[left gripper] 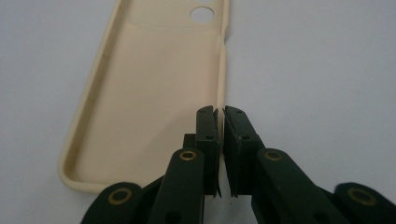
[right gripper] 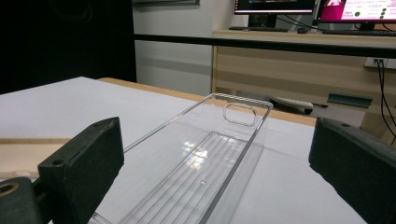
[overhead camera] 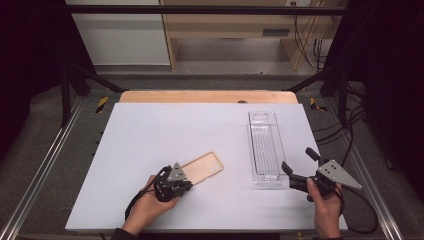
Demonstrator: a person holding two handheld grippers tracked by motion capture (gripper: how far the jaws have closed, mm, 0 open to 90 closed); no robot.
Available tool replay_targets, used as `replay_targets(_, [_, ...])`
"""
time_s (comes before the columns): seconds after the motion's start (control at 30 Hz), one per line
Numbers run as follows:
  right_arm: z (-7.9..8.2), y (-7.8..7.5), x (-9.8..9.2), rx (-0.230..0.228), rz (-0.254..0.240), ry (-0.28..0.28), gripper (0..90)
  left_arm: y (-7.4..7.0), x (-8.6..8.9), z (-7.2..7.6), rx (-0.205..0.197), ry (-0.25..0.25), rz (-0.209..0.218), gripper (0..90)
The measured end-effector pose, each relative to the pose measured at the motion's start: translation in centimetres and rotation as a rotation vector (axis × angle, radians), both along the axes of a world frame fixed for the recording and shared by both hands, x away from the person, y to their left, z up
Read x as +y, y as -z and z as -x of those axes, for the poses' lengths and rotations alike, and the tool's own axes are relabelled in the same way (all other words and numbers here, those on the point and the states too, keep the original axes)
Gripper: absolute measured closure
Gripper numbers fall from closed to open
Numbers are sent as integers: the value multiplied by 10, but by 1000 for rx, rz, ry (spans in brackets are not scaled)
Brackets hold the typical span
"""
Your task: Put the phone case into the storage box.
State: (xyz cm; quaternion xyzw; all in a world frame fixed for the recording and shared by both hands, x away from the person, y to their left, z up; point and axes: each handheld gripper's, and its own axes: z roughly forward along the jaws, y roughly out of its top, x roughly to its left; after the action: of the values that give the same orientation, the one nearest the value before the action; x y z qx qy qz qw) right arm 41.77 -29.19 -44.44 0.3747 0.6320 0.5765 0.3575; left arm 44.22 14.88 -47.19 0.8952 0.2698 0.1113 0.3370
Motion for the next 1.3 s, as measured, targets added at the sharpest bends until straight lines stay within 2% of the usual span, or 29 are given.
replay_targets(0.2, [0,0,0,0,1,0,37,1,0,-1,9,-6,16,859])
replay_targets(0.33, [0,0,1,-2,2,-1,37,3,1,2,-23,-6,29,874])
replay_targets(0.43, [1,-1,2,-6,3,0,37,5,2,7,-64,-20,41,877])
replay_targets(0.5, [2,-1,3,-5,3,1,37,4,4,9,-98,-31,76,877])
replay_targets(0.67, [4,-6,8,-16,7,4,37,-9,8,19,-215,-58,125,878])
replay_targets(0.7, [5,-7,9,-23,9,3,36,-10,8,24,-250,-56,139,878])
replay_targets(0.77, [7,-14,14,-26,11,12,35,-10,7,29,-283,-59,135,878])
replay_targets(0.87, [9,-25,23,-18,5,15,29,-11,5,33,-329,-61,142,877])
replay_targets(0.9, [10,-29,28,-12,11,13,27,-13,5,33,-346,-65,147,877])
replay_targets(0.93, [11,-35,39,6,38,6,27,-14,6,34,-362,-70,158,878])
replay_targets(0.97, [11,-35,39,6,38,6,27,-15,6,35,-375,-74,169,878])
replay_targets(1.07, [10,-41,56,33,57,-11,39,-17,8,38,-409,-85,194,878])
replay_targets(1.2, [6,-51,83,77,96,-34,40,-19,8,43,-440,-94,211,878])
replay_targets(1.3, [4,-62,101,86,110,-50,48,-20,6,46,-459,-92,217,878])
